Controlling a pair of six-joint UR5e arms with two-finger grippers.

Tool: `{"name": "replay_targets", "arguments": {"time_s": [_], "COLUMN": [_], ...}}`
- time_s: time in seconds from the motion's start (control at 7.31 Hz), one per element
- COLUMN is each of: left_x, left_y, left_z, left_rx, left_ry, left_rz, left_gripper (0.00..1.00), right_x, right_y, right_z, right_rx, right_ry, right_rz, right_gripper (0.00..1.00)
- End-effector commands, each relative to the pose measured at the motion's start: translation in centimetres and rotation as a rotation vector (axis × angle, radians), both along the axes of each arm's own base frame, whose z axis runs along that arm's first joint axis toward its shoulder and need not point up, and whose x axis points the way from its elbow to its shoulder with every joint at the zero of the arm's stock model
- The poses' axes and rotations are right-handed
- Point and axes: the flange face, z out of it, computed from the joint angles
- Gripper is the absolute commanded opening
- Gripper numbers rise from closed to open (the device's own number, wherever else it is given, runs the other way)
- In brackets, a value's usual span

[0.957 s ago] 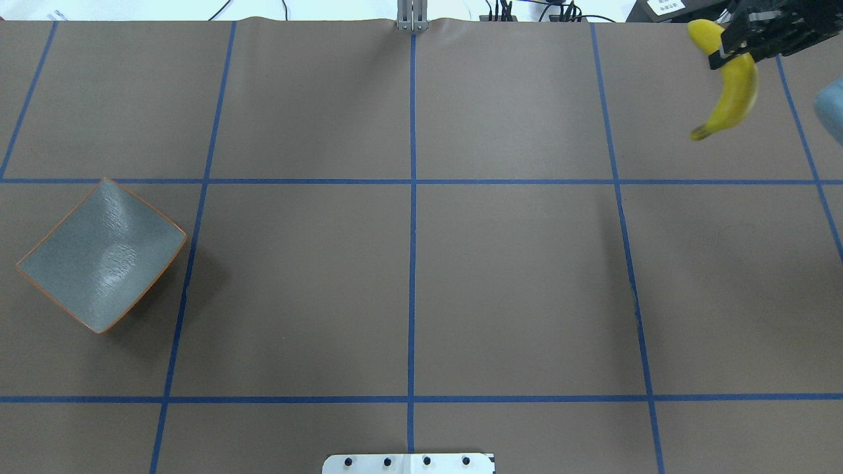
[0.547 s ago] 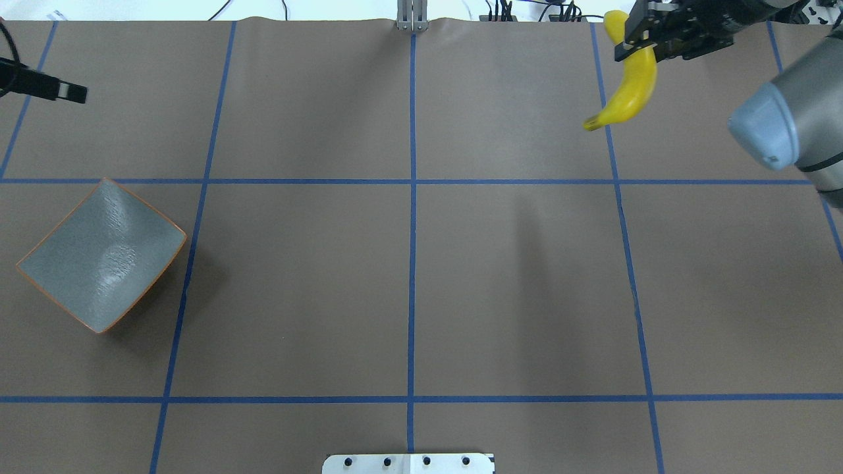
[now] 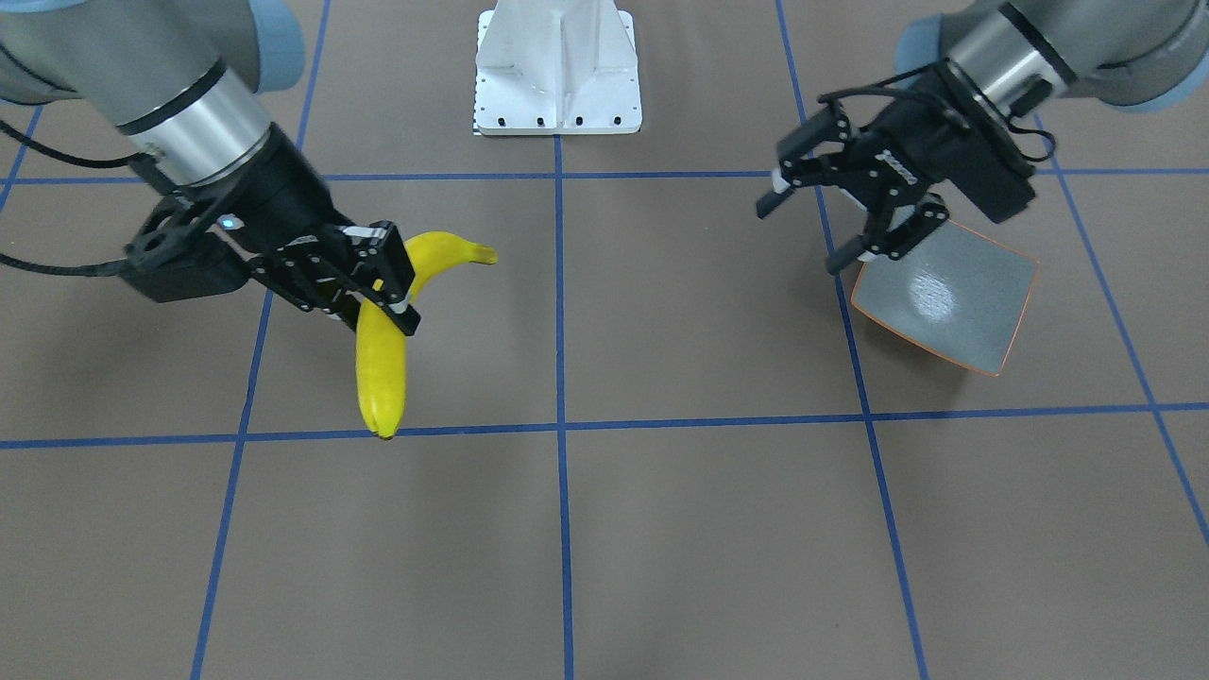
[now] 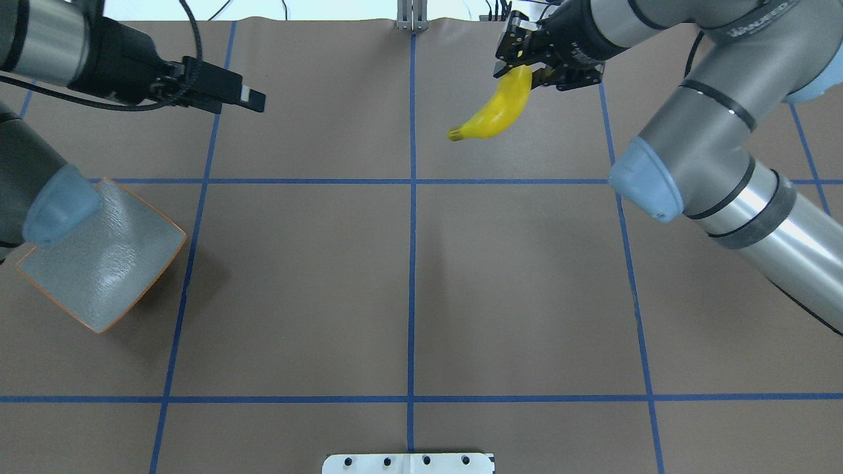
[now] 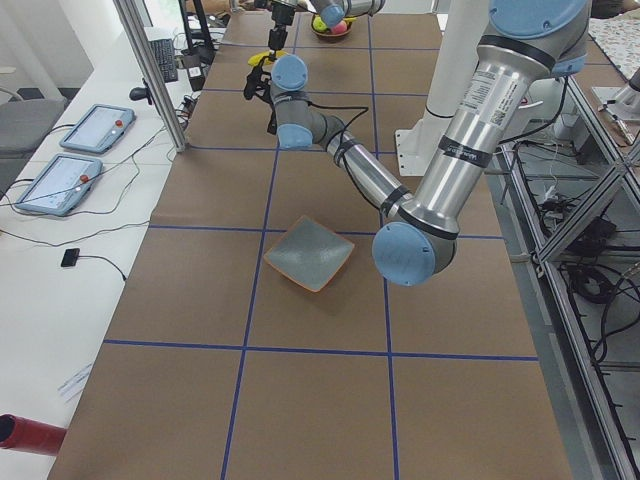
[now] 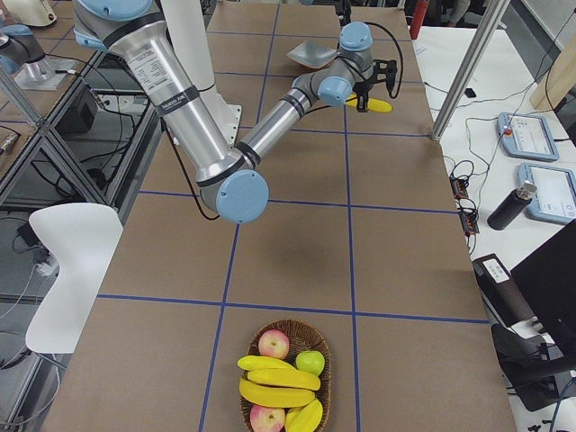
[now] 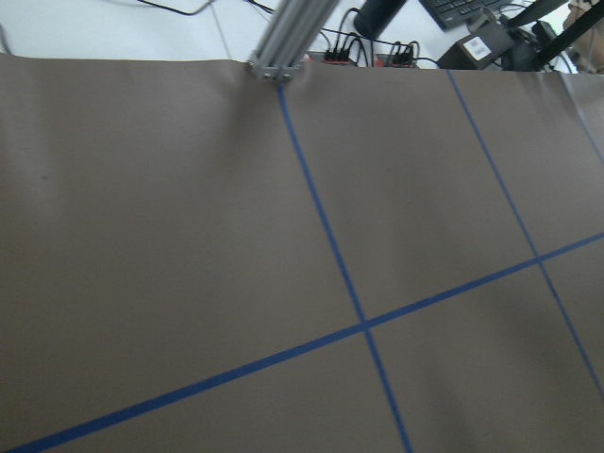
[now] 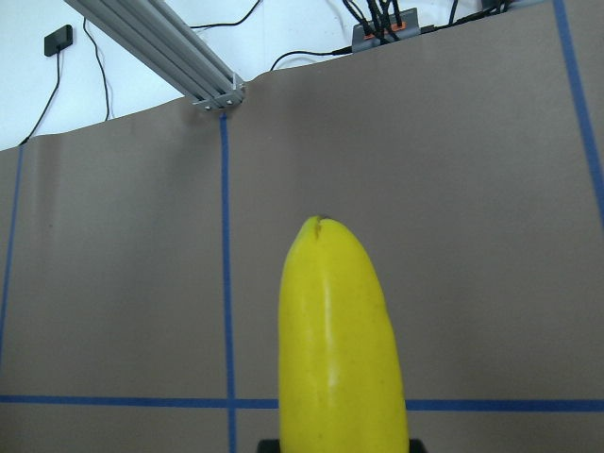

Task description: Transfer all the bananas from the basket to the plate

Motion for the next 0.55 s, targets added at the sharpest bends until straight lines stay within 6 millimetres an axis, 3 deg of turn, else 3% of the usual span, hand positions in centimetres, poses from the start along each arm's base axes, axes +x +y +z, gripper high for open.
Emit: {"name": "replay_targets", "arguments": {"time_s": [0.0, 0.41], "left_x": [3.4, 5.0], "left_y": [3.1, 4.3], "left_z": [-4.2, -4.1], "left_rx": [0.044, 0.094], "left_ry": [0.067, 0.107], "left_rz": [0.079, 0.115], "left_gripper": [1.0, 1.0], "right_x": [-3.8, -6.1], "right_y": [2.3, 4.8], "right_z": [-3.6, -7.2], "right_rx": [0.018, 0.096], "right_ry": [-0.033, -0.066], "right_rz": [-0.022, -0.092], "right_gripper": [0.0, 0.0]}}
